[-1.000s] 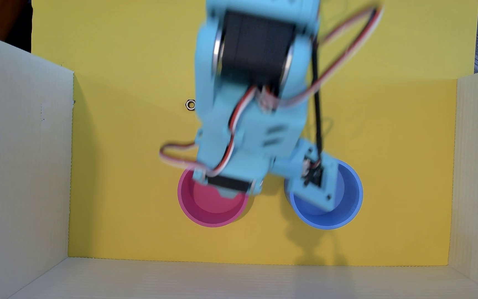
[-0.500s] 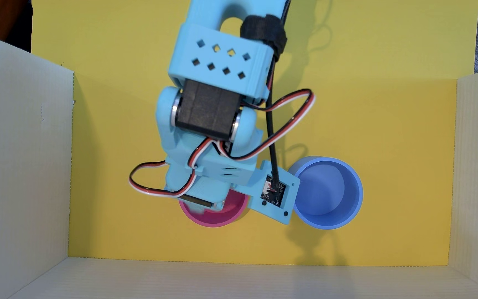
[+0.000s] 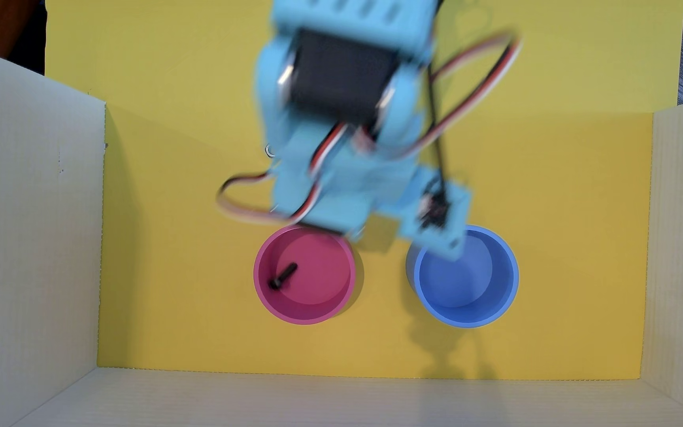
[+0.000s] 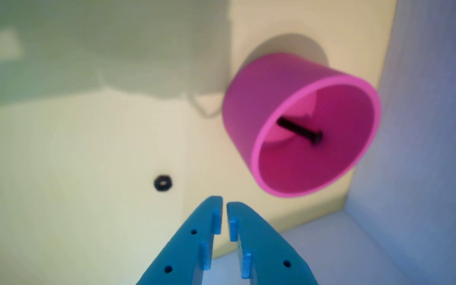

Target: Pick up the bolt and place it in the pink box

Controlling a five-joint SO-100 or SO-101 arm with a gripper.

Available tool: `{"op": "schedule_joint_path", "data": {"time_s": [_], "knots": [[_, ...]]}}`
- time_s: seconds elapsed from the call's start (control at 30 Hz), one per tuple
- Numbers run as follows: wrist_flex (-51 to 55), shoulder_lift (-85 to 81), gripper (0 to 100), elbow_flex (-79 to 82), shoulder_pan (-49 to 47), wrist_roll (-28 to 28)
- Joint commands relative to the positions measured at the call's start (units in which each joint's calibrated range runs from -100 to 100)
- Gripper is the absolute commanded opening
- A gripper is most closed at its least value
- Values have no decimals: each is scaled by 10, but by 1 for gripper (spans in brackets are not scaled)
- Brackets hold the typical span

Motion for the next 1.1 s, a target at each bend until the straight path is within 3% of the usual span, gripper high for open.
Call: {"op": "schedule_joint_path", "data": {"time_s": [0.0,0.17,0.43,0.6,1.07], "knots": [[-115,-207,1,252,-1,0],[-240,-451,1,515,-1,-7],[-325,-760,1,736,-34,-46],[-284,-909,1,807,-112,-46],[-103,-910,1,898,-143,-47]]}}
